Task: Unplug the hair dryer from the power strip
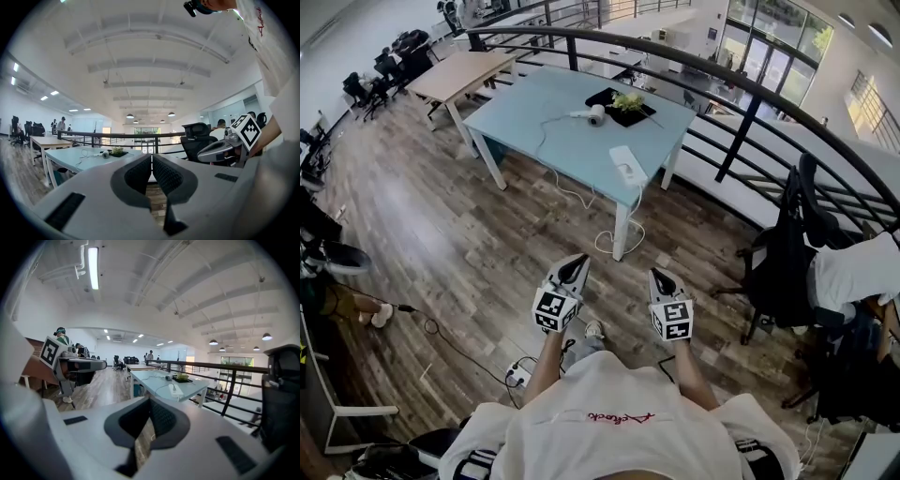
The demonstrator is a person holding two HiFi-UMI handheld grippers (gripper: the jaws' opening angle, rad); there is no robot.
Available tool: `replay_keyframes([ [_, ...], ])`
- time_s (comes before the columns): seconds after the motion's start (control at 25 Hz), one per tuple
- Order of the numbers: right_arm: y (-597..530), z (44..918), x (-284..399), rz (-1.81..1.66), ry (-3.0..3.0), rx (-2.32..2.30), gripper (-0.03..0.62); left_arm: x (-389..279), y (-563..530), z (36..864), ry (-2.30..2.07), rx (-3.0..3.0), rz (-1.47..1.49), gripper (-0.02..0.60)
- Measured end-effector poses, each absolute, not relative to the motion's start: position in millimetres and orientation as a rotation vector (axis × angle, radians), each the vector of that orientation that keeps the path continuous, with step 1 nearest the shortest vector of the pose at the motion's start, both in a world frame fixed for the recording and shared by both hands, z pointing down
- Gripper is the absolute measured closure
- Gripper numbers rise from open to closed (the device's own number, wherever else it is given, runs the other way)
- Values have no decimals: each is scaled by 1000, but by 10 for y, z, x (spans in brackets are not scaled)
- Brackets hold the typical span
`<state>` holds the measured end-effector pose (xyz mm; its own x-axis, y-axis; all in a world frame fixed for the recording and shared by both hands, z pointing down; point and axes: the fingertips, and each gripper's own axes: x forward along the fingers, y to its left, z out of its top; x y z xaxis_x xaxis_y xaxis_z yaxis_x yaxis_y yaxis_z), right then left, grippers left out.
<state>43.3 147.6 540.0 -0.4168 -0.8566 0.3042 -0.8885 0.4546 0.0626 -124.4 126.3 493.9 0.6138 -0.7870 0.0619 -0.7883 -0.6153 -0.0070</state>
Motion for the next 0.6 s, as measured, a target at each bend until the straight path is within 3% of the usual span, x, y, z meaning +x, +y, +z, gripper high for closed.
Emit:
replay_keyframes([
  [0.6,55,5324,-157,144,-2412,1493,577,-1795,-158,4843,-1355,2814,90,565],
])
